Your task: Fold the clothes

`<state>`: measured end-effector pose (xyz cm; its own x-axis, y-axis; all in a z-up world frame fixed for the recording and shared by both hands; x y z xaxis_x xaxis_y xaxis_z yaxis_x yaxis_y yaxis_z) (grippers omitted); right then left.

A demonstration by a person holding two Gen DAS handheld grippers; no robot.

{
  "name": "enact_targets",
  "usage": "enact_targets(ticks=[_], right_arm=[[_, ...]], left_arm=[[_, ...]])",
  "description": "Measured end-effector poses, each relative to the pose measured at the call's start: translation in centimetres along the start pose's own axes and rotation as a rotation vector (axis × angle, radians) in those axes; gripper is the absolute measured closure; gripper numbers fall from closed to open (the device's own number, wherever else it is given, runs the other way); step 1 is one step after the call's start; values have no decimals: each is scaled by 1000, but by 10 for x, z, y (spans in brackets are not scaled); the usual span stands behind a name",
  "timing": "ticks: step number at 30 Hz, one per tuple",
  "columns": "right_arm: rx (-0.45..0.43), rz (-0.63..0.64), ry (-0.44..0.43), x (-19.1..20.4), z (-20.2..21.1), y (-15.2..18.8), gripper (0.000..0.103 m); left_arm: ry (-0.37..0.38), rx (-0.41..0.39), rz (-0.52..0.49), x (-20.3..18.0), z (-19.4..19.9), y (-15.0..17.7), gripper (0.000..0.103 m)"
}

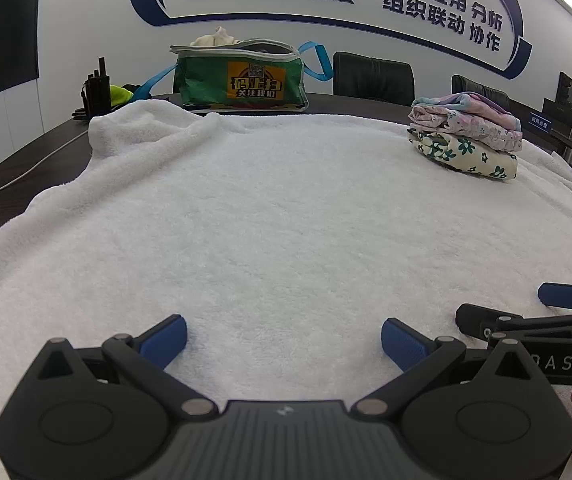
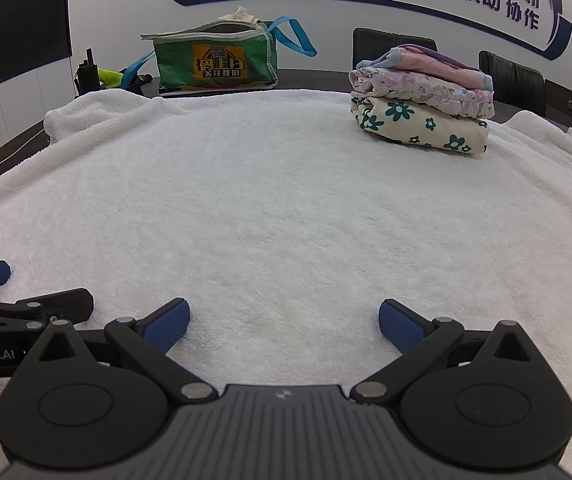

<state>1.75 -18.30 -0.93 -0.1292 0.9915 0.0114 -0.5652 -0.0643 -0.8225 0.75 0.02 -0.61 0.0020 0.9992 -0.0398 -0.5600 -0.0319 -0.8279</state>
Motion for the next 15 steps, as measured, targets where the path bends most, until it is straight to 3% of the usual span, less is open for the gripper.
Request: enact_targets(ticks=[15], right_arm=[[0,0,0,1,0,0,0]], left_arm=[[0,0,1,0,1,1,0]])
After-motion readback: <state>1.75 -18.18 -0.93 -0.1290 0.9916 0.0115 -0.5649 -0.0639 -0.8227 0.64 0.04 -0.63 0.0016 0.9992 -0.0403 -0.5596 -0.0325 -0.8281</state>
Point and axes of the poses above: each gripper's, at about its wrist camera, not at the fingertips, and z roughly against the way its jaws point, x to its left, y to its underside, the point moved 1 cm from there along -z, roughly the way its jaws point, and after that the axes turned 5 degrees about -x, right-handed, at the moved point
